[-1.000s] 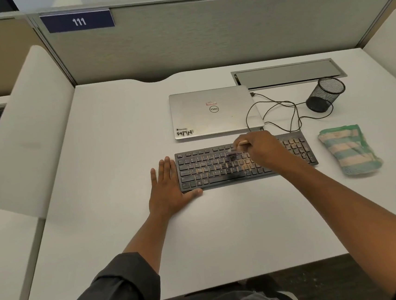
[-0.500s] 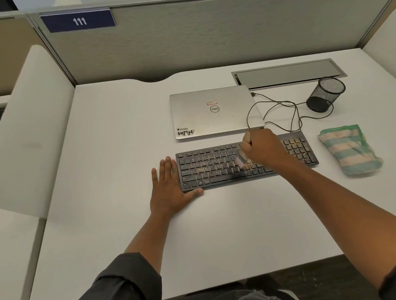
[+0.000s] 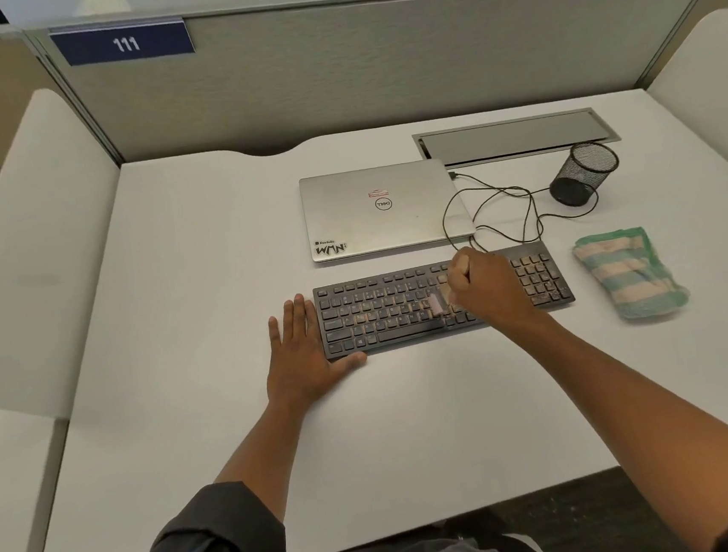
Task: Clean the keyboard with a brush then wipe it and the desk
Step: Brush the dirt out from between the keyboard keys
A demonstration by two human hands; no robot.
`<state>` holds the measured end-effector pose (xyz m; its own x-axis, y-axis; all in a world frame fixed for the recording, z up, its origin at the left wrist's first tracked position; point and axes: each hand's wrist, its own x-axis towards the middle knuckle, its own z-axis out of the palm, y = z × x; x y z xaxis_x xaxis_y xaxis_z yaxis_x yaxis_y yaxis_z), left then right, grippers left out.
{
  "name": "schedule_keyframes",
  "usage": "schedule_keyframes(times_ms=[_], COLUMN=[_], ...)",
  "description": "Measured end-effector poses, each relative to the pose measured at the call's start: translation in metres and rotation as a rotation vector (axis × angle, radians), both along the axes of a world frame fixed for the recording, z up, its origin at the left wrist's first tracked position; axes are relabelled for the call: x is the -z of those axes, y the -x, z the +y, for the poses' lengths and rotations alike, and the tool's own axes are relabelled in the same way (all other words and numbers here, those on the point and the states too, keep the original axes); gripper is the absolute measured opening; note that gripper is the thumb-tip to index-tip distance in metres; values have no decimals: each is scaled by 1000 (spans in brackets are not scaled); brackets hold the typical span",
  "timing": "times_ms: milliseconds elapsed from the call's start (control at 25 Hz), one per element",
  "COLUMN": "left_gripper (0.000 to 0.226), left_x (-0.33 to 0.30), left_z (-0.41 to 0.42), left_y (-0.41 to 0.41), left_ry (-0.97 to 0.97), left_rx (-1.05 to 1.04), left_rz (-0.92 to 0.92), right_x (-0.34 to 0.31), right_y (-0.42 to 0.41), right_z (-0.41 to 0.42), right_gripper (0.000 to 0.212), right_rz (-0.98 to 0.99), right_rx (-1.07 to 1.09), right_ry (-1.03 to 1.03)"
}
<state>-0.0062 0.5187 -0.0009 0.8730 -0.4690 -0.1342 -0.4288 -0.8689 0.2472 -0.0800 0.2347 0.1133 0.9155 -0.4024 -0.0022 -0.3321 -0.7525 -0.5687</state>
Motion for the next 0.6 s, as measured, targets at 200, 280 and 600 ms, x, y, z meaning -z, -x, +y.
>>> schedule_keyframes(times_ms=[200,280,600], left_gripper=[135,135,133], left_x=[-3,-4,-5], left_z=[0,-1,-1], left_y=[1,1,2], left_ry=[-12,-14,-28], left_rx=[6,6,1], left_rz=[8,11,7], right_x=[-6,-6,-6], right_y=[-4,-7,-9], right_z=[-4,-1,10], right_gripper=[21,21,21], right_rz=[-74,-47,-25], right_rx=[50,24,13], right_ry=[-52,-33,-29])
